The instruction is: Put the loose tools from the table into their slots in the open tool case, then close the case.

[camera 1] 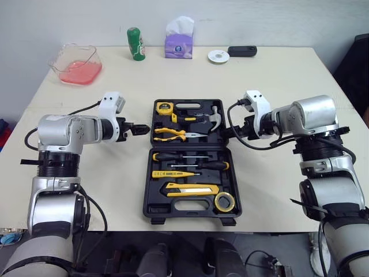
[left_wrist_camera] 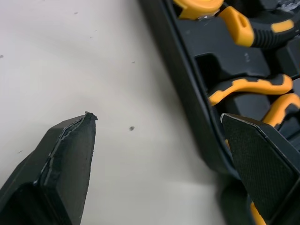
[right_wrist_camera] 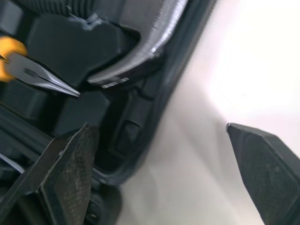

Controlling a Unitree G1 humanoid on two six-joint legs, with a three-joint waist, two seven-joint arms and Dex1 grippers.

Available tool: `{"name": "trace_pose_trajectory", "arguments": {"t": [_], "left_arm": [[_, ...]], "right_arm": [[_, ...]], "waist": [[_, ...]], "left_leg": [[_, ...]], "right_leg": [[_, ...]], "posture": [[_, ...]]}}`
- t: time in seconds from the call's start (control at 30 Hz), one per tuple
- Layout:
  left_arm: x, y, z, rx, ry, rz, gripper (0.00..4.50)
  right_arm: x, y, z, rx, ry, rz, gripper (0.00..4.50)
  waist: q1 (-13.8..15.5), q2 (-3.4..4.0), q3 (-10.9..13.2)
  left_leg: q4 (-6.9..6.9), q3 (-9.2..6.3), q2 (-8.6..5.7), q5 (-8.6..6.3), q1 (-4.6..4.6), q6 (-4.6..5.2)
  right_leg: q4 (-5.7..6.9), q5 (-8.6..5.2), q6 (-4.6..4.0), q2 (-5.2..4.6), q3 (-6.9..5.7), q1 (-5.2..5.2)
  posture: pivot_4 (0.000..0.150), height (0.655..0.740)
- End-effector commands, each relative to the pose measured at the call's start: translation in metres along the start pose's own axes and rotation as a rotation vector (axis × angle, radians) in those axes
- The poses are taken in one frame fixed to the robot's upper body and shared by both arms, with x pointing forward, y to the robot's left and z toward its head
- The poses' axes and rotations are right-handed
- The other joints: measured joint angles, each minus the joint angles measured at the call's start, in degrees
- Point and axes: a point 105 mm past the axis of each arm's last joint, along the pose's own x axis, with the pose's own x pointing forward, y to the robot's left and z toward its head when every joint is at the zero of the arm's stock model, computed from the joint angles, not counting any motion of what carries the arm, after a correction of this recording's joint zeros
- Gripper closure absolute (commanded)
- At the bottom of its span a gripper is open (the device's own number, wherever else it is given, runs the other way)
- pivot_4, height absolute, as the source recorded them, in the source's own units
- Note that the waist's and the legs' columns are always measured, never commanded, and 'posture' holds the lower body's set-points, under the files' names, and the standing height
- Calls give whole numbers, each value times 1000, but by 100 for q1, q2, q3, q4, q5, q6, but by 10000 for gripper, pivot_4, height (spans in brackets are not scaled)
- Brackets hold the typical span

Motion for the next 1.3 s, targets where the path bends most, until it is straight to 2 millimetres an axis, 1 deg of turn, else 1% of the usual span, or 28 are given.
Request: {"name": "trace_pose_trajectory", "arguments": {"t": [0.03,0.13,0.27,0.37,0.53,0.73,0.83,0.87,0.9,0.97,1.0,1.07,1.1,1.13,1.17,1.3], "left_arm": [[-3,-7,11,27,-32,-22,116],[-1,-6,10,25,-33,-15,116],[6,-5,5,23,-22,15,116],[11,-5,4,7,-20,16,116],[14,2,2,13,-13,64,116],[17,-5,-10,32,75,23,116],[24,-6,-13,32,81,27,0],[25,-7,-13,29,80,23,5426],[26,-8,-12,31,77,22,8188],[27,-9,-12,33,73,18,16761],[27,-10,-12,34,71,16,21909],[27,-10,-12,32,69,11,30524],[27,-9,-12,24,59,16,35308],[27,-10,-11,13,47,11,38782],[27,-10,-8,3,28,10,40762],[26,-10,1,-16,-28,8,41853]], "right_arm": [[-8,2,12,-10,-45,11,0],[-8,1,10,-2,-41,9,0],[-2,-1,4,13,-32,-4,0],[0,-1,4,18,-32,-7,0],[4,1,4,15,-25,-14,0],[14,3,-2,31,4,-19,0],[20,4,0,60,-11,-25,8253],[20,4,0,66,-8,-24,13622],[20,3,-1,70,-7,-26,18466],[20,2,-1,77,-8,-29,28445],[19,2,0,82,-11,-31,34253],[18,1,2,103,-23,-32,42301],[18,0,3,116,-35,-36,45000],[18,0,5,135,-53,-34,45000],[18,0,6,151,-69,-36,45000],[16,3,12,174,-118,-20,45000]], "waist": [[-6,0,0],[-10,0,0],[-13,0,0],[-12,0,0],[-15,0,0],[-21,0,0],[-42,-3,-2],[-41,-3,-2],[-34,-3,-2],[-23,-4,-3],[-21,-7,-4],[-22,-14,-8],[-20,-13,-9],[-20,-13,-9],[-24,-13,-9],[-26,-13,-9]], "left_leg": [[0,0,0,0,0,0],[-2,0,1,0,0,0],[-2,1,1,0,0,0],[-2,1,1,0,0,0],[-1,2,1,0,0,0],[-1,3,1,0,1,0],[-1,3,0,0,6,0],[-1,4,0,0,6,0],[-1,3,0,0,6,0],[5,1,0,0,7,0],[6,1,0,0,7,0],[9,1,-1,0,7,0],[10,0,0,0,9,0],[10,0,0,0,14,0],[10,2,0,1,18,-1],[11,4,1,11,17,-6]], "right_leg": [[0,0,0,1,0,0],[1,0,0,1,0,-2],[1,0,0,1,0,-2],[2,0,0,0,0,-2],[4,0,0,1,0,-4],[7,0,0,0,1,-4],[10,0,0,0,1,-2],[10,0,0,-1,2,-2],[11,0,0,-1,2,-2],[16,0,0,-2,2,-1],[16,0,0,-2,2,1],[16,0,0,-3,3,3],[16,0,0,-2,3,4],[18,0,0,-3,4,8],[19,0,0,-2,7,10],[22,0,0,-3,13,9]], "posture": [[1500,7400],[1500,7400],[1500,7400],[1500,7400],[1500,7400],[1500,7400],[1500,7400],[1500,7400],[1500,7400],[1500,7400],[1500,7400],[1500,7400],[1500,7400],[1500,7400],[1500,7400],[1500,7400]]}}
